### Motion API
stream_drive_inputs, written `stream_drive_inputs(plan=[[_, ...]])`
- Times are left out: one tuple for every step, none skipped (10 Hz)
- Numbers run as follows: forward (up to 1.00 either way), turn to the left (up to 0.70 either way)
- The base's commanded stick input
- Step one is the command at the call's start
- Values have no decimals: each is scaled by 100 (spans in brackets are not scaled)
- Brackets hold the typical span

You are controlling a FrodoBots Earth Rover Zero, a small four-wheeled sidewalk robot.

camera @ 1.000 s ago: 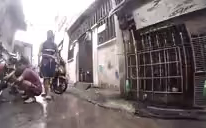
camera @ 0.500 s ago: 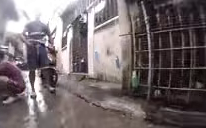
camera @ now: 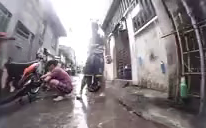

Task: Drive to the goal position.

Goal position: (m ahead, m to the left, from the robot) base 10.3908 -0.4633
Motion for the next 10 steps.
stream_drive_inputs(plan=[[0, 76], [0, 0], [0, 0], [0, 0], [0, 0], [0, 0], [0, 0], [0, -99], [0, -99], [0, -99]])
